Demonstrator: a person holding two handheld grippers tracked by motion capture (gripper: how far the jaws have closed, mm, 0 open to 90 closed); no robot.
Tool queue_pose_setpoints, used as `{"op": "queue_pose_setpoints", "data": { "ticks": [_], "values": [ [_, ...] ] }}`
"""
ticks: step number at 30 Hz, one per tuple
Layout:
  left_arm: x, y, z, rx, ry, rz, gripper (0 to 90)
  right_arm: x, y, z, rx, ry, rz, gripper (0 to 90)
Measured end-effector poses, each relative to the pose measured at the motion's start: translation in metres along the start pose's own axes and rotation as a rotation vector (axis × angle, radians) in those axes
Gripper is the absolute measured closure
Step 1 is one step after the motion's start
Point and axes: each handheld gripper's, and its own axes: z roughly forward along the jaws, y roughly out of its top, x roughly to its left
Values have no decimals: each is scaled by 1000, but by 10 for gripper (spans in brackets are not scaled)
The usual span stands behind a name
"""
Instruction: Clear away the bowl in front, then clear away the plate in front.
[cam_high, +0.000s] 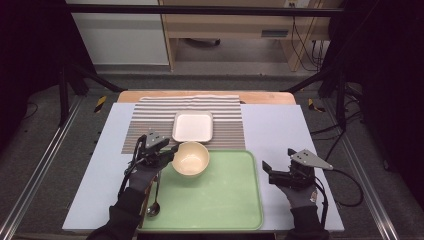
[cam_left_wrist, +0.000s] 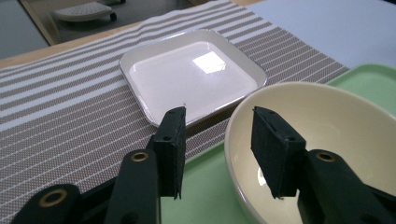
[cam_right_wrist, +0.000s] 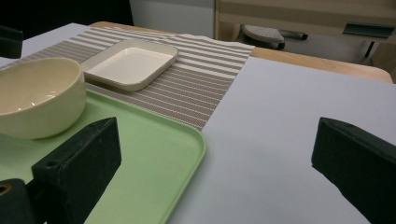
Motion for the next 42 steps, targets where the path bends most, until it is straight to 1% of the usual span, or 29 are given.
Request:
{"op": "queue_pose_setpoints", "data": {
  "ticks": [1,3,4,6,7,9,14,18,19,21,23,28,35,37,40,42],
  "values": [
    [1,2,-2,-2,-1,4,514,0,0,0,-1,2,2,11],
    [4,5,-5,-14,-8,-1,478,0,1,0,0,12,8,6],
    [5,6,-6,-14,-9,5,465,0,1,0,0,13,8,5],
    [10,9,-6,-5,-16,-6,446,0,1,0,2,11,3,4],
    [12,10,-6,-9,-9,-8,434,0,1,0,6,8,0,3],
    [18,11,-5,-15,-14,-31,419,0,1,0,10,7,-8,3],
    [29,19,-5,-11,-1,-40,366,0,1,0,6,6,-4,3],
    [38,25,-4,-13,0,-48,329,0,2,-1,2,2,4,4],
    [40,27,-2,-14,1,-52,321,-1,2,-2,1,-1,-1,4],
    [43,29,2,2,9,-52,304,-1,2,-2,1,-2,-5,5],
    [46,32,7,8,17,-46,299,-1,3,-2,-4,-6,0,7],
    [54,38,21,23,32,-60,299,-3,3,-5,-22,-16,10,13],
    [58,46,35,31,54,-47,300,-4,2,-5,-20,-16,13,17],
    [58,49,39,31,55,-49,300,-5,2,-5,-18,-16,13,19],
    [59,54,46,35,59,-40,300,-6,1,-6,-17,-18,15,19],
    [59,56,50,34,58,-45,303,-6,1,-6,-20,-19,14,19]
  ]
}}
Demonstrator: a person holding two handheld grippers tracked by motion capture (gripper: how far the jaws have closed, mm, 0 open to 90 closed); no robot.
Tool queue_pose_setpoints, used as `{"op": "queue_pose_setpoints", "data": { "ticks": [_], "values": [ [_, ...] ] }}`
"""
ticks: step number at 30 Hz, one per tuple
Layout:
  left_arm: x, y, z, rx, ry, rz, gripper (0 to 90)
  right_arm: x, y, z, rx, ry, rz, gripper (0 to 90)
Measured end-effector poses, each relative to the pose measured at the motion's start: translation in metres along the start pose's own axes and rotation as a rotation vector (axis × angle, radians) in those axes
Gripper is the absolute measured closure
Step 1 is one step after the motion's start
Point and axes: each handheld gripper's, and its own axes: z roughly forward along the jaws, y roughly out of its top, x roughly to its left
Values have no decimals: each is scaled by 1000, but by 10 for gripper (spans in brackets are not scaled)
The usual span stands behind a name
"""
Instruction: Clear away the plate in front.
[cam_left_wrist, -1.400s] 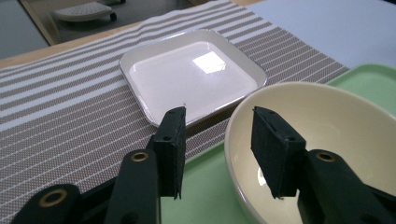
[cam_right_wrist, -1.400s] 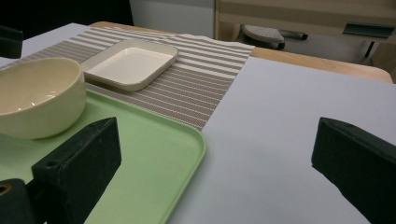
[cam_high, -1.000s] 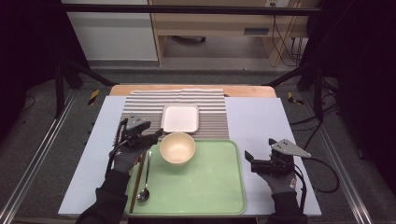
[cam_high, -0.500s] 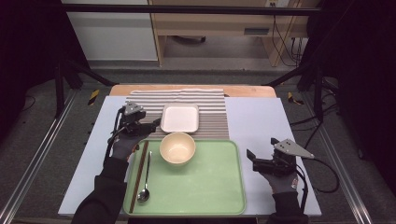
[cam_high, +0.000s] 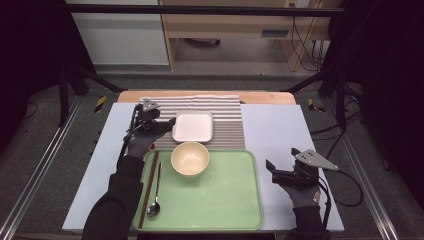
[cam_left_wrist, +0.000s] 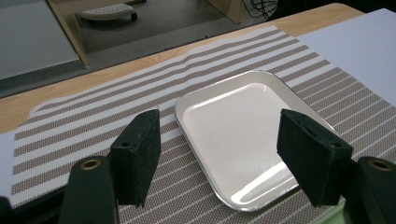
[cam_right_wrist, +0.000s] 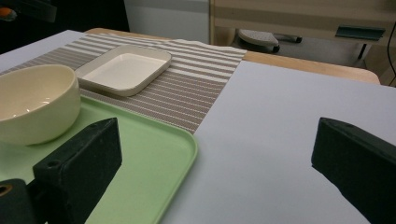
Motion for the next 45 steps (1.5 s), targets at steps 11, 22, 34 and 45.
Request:
{"op": "queue_pose_setpoints", "data": {
  "ticks": [11,22,34,45],
  "values": [
    [1,-6,29,59,6,-4,321,0,0,1,4,1,-9,23],
    [7,-19,50,140,4,-24,412,1,0,2,13,2,-6,27],
    [7,-36,64,205,-7,-49,541,2,0,2,9,3,-10,29],
    [8,-42,70,267,-2,-68,652,3,-1,3,18,7,-14,33]
  ]
}}
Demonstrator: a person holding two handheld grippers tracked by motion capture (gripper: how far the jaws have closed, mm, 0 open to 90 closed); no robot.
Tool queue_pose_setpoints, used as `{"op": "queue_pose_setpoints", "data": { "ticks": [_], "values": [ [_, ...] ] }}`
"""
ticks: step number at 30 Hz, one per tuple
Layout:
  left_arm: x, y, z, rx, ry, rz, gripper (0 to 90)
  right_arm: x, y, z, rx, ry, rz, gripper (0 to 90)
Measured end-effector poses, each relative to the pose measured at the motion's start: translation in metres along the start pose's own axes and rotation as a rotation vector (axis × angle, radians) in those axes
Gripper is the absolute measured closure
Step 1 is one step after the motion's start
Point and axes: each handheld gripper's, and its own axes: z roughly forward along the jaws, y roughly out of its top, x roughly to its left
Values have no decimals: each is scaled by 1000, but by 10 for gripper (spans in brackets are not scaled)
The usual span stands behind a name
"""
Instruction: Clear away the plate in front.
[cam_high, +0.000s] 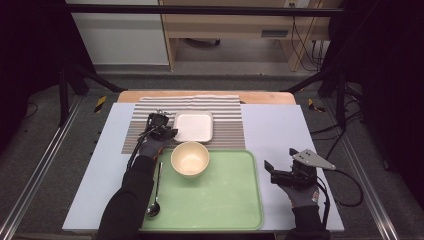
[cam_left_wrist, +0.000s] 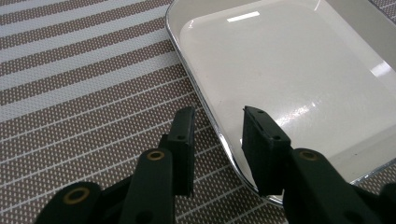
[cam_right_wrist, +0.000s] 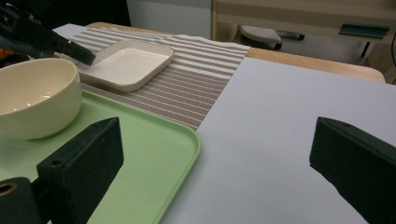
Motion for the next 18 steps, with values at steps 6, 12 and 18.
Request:
{"op": "queue_pose_setpoints", "data": {
  "ticks": [6,12,18],
  "values": [
    [-1,-1,4,16,-5,-14,701,0,0,1,1,1,-1,33],
    [-2,3,5,34,-7,-42,732,0,0,1,2,0,-2,34],
    [-2,3,5,35,-1,-84,777,1,0,1,2,2,-3,35]
  ]
}}
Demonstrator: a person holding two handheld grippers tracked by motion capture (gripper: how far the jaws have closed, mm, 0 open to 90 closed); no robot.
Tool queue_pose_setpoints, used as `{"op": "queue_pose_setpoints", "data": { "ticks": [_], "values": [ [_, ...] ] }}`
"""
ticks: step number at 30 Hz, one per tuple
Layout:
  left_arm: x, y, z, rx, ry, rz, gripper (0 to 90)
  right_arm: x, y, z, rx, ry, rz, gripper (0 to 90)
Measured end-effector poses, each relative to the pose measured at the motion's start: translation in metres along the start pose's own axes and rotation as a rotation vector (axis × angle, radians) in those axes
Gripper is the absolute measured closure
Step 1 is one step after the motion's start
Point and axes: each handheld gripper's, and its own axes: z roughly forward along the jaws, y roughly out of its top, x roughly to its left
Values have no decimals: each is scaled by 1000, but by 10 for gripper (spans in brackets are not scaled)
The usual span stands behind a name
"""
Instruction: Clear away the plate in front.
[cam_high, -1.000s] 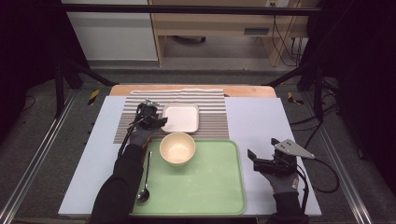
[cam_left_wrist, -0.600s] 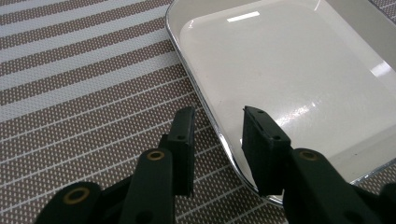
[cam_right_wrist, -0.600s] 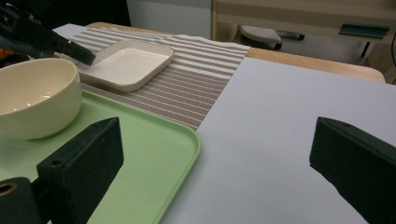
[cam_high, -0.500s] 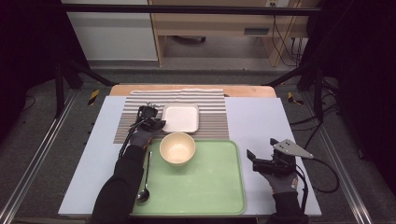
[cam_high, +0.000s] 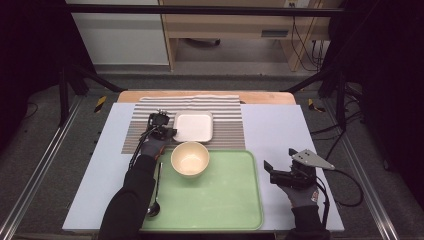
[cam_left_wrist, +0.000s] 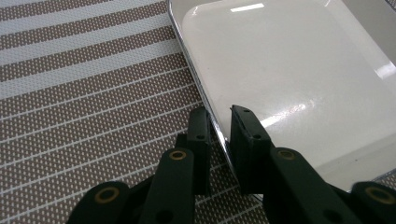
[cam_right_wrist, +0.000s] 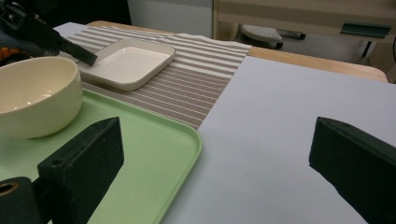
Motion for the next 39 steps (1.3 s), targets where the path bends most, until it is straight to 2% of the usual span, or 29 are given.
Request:
{"op": "queue_pose_setpoints", "data": {
  "ticks": [4,13,16,18,23,28,31,39],
  "values": [
    [-2,1,1,-1,6,-18,804,0,0,0,3,0,2,35],
    [-7,0,2,-36,29,-30,840,-1,0,0,0,2,8,35],
    [-7,3,-2,-66,21,-42,852,-2,0,0,0,0,7,35],
    [-7,5,-7,-79,20,-33,859,-1,0,0,-1,1,9,35],
    [-5,7,-17,-109,6,-42,875,-1,0,0,-2,1,10,36],
    [-7,8,-24,-129,18,-21,880,-2,0,-1,-5,-2,9,36],
    [-7,9,-26,-148,17,-33,881,-2,0,-1,-6,-4,10,36],
    [-4,10,-33,-184,66,-32,882,-2,1,-1,-9,-5,9,37]
  ]
}}
